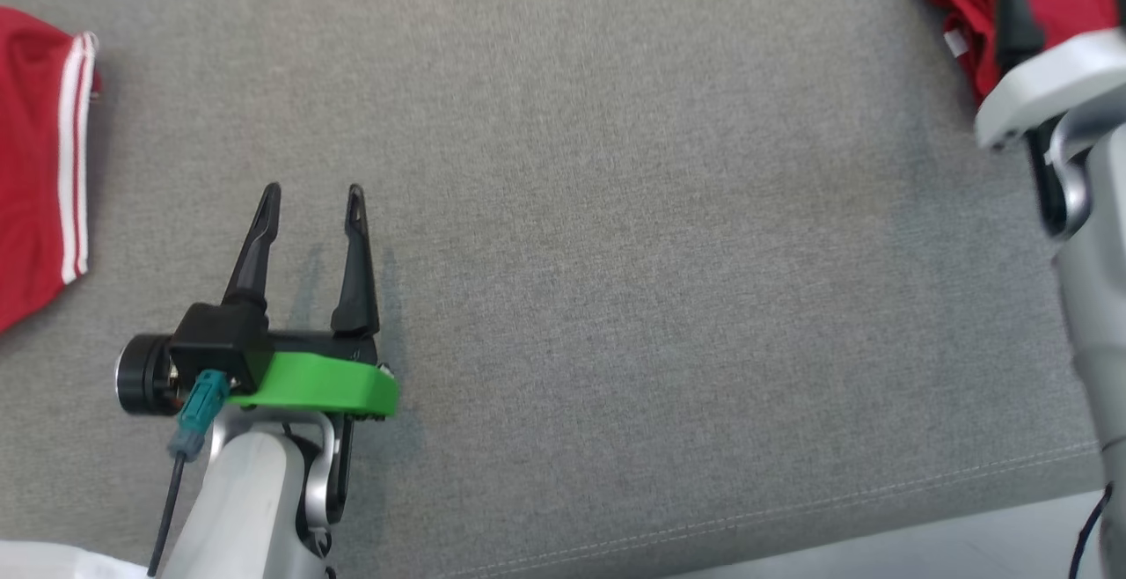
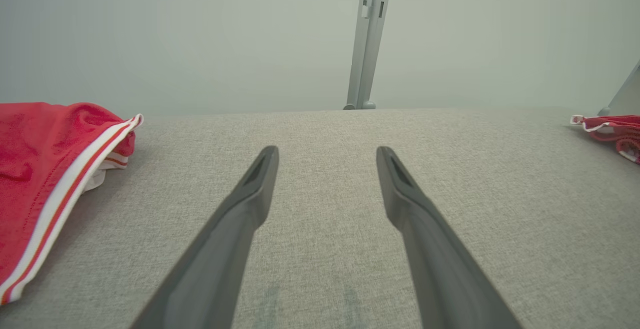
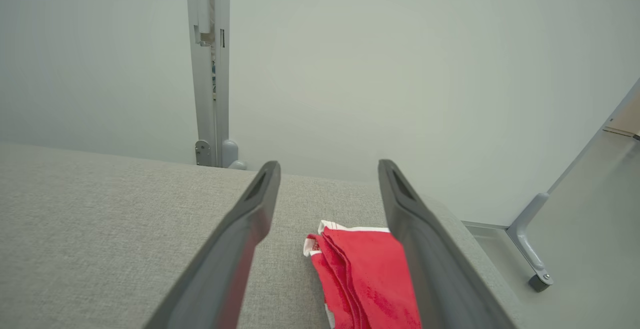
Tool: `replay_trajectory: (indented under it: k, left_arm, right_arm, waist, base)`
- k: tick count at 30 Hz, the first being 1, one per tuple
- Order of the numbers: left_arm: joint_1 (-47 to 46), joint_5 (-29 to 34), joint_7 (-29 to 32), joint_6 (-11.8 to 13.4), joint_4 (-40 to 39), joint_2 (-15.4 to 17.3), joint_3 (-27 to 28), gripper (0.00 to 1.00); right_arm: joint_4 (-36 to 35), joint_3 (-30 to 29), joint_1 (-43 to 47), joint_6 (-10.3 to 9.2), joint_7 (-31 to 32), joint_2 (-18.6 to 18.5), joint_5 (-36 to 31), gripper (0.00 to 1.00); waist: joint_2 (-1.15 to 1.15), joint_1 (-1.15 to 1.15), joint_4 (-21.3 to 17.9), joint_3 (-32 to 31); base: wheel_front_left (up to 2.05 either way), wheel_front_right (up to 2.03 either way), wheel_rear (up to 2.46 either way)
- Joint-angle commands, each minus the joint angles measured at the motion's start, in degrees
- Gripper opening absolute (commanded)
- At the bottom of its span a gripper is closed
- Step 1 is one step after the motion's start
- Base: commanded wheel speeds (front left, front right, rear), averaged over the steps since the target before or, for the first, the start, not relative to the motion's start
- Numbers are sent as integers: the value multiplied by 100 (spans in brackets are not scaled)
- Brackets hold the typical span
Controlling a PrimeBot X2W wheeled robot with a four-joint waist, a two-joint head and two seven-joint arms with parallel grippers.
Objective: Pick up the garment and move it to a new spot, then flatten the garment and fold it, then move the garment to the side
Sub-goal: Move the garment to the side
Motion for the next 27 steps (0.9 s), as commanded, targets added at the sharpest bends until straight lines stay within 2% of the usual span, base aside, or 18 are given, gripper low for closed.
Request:
replay_trajectory:
  k: [1, 13, 27]
  left_arm:
    - [158, -92, -52, 43, 126, -22, 93, 100]
    - [899, -295, -96, 70, 577, -225, 562, 100]
    - [1465, -119, -98, -55, 690, -392, 729, 100]
  right_arm:
    - [-215, 48, 372, -10, -16, 123, 144, 100]
    - [-1542, 205, 2381, -10, -17, 830, 593, 100]
    - [-2641, -74, 4090, -10, 84, 1476, 502, 100]
  waist:
    - [56, 0, 61, -595]
    - [56, 0, 270, -1627]
    - [56, 0, 344, -2054]
  base:
    - [0, 0, 0]
    - [0, 0, 0]
    - [0, 0, 0]
